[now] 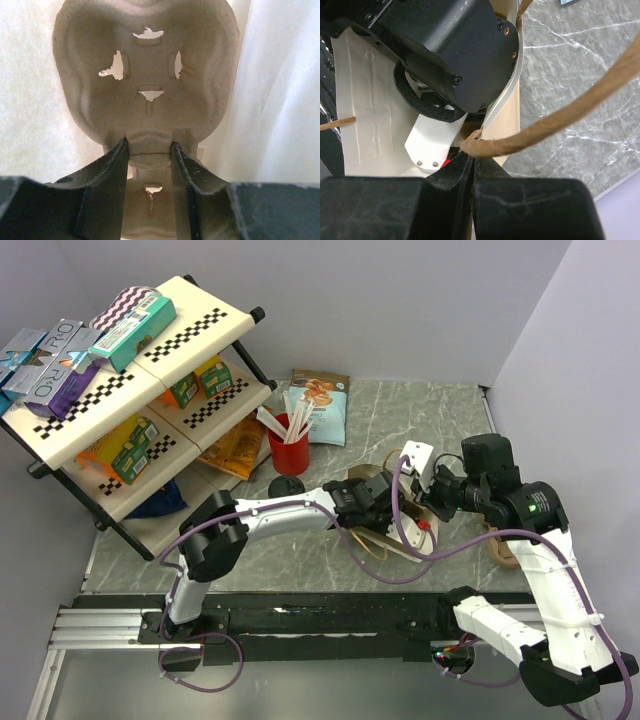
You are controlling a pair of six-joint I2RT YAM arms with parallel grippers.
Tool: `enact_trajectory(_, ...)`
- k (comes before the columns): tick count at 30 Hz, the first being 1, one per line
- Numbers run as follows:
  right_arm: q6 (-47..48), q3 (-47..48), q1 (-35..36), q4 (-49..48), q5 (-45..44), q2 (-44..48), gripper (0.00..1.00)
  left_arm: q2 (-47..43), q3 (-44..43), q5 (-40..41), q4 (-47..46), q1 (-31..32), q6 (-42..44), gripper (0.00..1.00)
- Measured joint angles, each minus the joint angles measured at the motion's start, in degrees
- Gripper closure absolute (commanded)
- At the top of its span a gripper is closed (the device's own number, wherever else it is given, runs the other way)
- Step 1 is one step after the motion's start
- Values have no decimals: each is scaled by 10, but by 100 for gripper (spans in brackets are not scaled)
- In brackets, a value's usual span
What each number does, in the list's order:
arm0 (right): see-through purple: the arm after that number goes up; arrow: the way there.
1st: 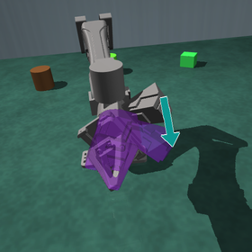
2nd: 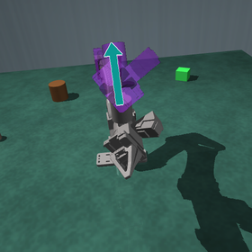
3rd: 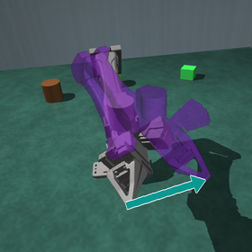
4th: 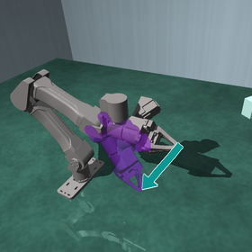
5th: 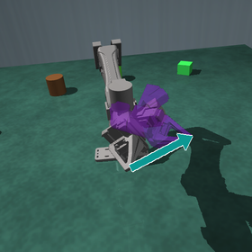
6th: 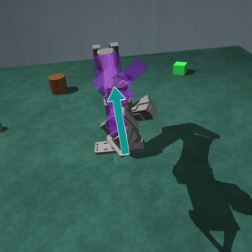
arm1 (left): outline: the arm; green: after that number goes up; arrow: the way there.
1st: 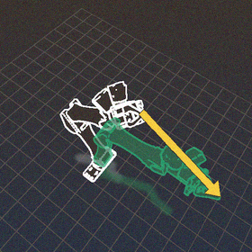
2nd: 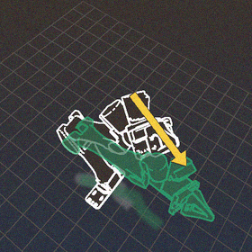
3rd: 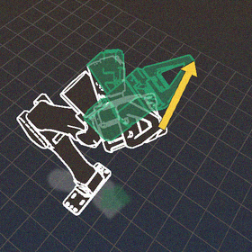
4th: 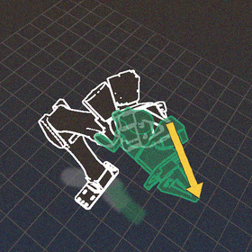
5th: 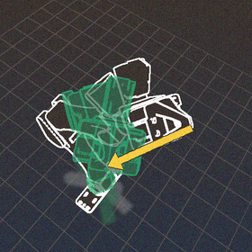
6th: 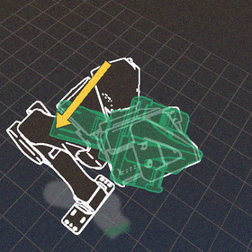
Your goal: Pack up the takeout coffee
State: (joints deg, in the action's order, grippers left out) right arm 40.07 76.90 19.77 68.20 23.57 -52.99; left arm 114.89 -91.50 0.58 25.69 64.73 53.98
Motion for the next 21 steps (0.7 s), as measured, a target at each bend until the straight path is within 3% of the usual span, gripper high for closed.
enact_trajectory(18,-64,-19,7,-64,-32,6,100,-3,43,-7,-62,-2,-24,99)
enact_trajectory(21,-63,-20,10,-64,-18,6,100,0,40,-5,-62,-1,-23,92)
